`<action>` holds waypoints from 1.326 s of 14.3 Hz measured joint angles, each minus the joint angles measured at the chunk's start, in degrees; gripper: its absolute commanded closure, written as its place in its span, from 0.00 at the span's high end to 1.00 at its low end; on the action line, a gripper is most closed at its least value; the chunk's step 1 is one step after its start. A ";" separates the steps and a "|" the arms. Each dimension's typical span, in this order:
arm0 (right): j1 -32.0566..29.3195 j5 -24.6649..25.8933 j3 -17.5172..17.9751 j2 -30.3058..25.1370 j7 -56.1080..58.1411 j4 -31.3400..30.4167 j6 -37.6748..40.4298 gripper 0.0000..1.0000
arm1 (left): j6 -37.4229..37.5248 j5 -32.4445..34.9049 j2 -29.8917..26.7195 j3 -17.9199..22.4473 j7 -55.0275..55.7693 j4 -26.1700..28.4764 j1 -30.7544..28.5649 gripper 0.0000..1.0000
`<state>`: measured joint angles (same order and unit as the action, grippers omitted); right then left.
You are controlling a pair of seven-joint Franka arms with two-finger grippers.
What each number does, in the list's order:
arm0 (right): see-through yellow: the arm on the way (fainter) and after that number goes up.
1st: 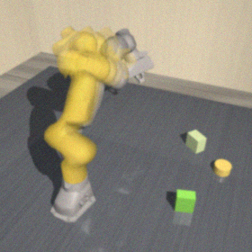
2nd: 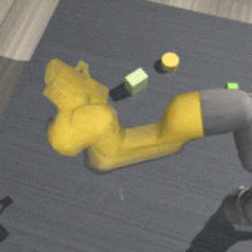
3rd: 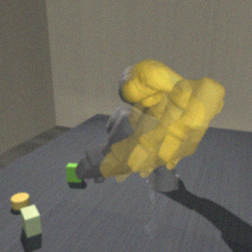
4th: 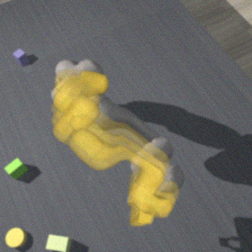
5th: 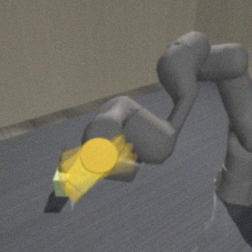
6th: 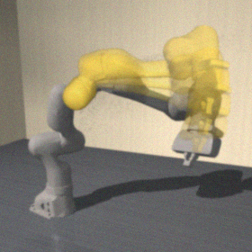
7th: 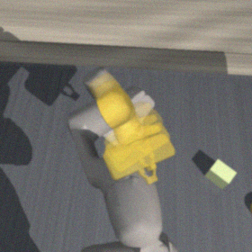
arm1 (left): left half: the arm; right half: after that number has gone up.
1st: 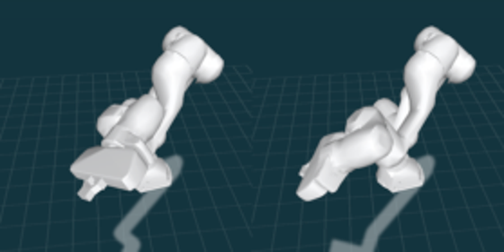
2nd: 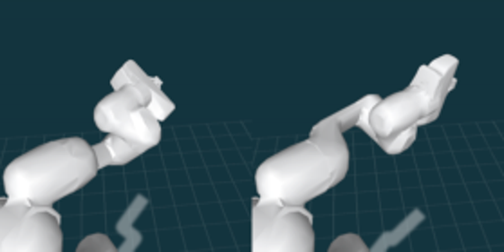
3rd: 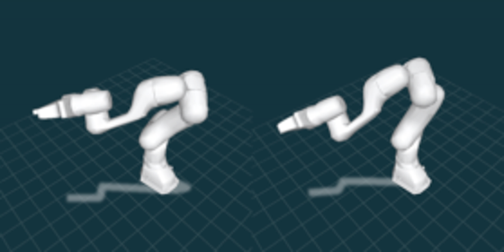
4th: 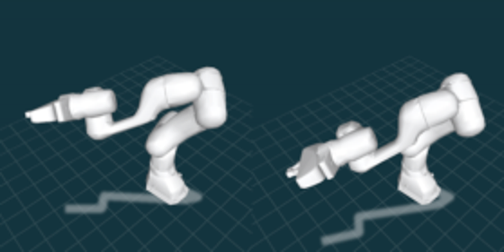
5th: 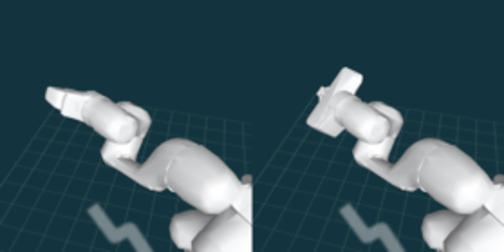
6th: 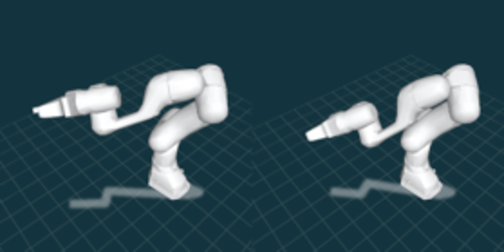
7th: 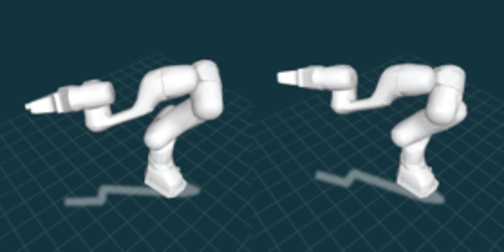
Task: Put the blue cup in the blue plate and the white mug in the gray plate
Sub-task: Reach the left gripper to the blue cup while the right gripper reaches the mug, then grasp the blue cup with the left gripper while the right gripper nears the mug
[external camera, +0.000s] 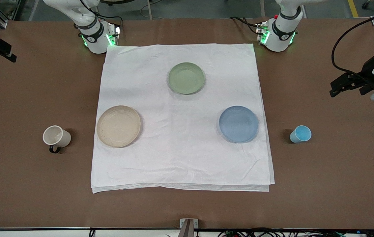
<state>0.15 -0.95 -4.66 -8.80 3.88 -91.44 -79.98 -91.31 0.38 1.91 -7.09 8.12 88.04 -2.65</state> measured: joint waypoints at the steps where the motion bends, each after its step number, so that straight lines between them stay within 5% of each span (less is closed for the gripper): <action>1: 0.00 0.00 0.00 0.00 0.00 0.07 -0.40 1.00 | 0.00 0.00 0.00 0.00 0.00 0.00 0.00 1.00; 8: 0.00 0.01 0.00 0.26 -0.26 0.12 -0.17 1.00 | -2.37 0.03 4.48 0.04 0.00 0.77 -0.90 1.00; 13: -1.10 0.59 -0.51 8.53 -0.64 -0.75 -3.71 1.00 | -21.82 0.16 12.96 0.07 -0.03 10.48 -2.67 1.00; 19: -3.73 2.11 -0.62 18.50 -0.69 -2.53 -17.47 1.00 | -37.65 5.27 14.49 0.14 -0.10 23.62 -5.88 1.00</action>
<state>-3.58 1.16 -5.28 9.69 3.19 -93.97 -97.45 -128.96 5.65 16.40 -6.94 8.03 111.66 -8.52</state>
